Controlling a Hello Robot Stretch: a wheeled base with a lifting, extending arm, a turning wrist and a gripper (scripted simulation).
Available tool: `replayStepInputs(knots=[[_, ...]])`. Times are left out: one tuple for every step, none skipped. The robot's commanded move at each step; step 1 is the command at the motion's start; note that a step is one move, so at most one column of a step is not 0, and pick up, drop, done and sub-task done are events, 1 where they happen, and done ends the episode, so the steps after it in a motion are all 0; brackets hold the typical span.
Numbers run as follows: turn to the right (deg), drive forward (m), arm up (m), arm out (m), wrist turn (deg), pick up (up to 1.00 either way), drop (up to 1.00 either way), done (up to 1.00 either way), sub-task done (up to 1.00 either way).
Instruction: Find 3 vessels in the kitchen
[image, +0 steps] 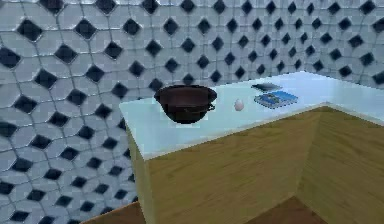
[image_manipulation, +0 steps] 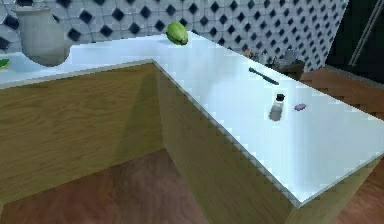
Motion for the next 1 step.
replayStepInputs(knots=[[0.0,0.00,0.00,0.00,0.0,0.00,0.00,1.00,0.00]])
